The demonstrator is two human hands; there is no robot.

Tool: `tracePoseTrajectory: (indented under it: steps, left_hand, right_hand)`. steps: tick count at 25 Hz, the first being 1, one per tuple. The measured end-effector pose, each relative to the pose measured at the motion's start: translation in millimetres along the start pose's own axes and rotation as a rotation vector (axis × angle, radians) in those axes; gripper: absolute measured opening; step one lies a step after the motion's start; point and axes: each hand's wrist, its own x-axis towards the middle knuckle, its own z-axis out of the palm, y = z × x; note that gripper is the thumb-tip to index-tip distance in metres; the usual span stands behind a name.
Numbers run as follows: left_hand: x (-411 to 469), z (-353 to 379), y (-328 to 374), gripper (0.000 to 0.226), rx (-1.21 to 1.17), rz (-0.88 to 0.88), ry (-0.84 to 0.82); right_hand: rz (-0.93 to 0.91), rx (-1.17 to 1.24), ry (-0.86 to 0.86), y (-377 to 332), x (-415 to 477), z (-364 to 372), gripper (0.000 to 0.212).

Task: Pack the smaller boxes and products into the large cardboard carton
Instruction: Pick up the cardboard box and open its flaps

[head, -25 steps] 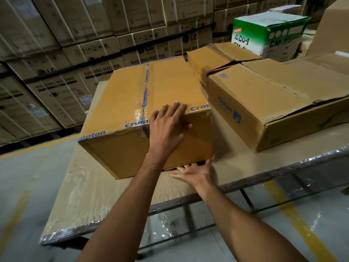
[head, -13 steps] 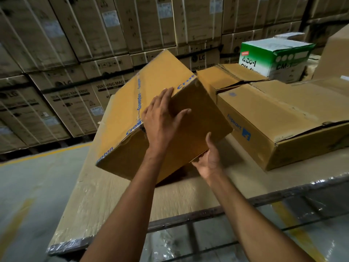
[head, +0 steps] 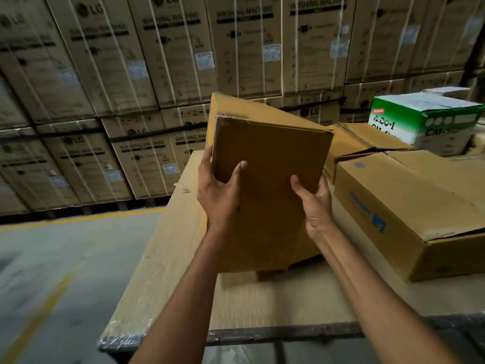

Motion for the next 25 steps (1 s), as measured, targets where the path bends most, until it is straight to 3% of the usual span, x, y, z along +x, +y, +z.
tracePoseTrajectory:
  steps: [5,10,12,15,19,22,25]
  left_hand:
    - [-23,-16,-48,0.074,-0.082,-0.188,-0.020]
    - [-19,-23,-49,0.088,-0.017,-0.151,-0.197]
    - [-10,-21,-23,0.098,0.158,-0.014,-0.103]
    - [12,-9,17,0.090,0.517,0.442,0.021]
    - [9,40,56,0.074,0.824,0.738,-0.381]
    - [0,68,58,0.088,0.926,0.870,-0.510]
    - [2,89,65,0.096,1.037,1.056,-0.608]
  right_hand:
    - [-0.110,-0.281,-0.078,-2,-12,14,0.085]
    - [-0.071,-0.356,-0.034,2,-20,1,0.073]
    - [-0.048,-0.353,-0.039,-6,-17,-3,0.067]
    - [-0.033,-0.386,-0.062,-12,-5,-14,0.059]
    - [-0.018,-0.243,0.035,-17,-9,-17,0.034]
    - [0.019,-0.230,0.145,-14,-9,-24,0.031]
    - [0.042,-0.237,0.142,-13,-10,-36,0.032]
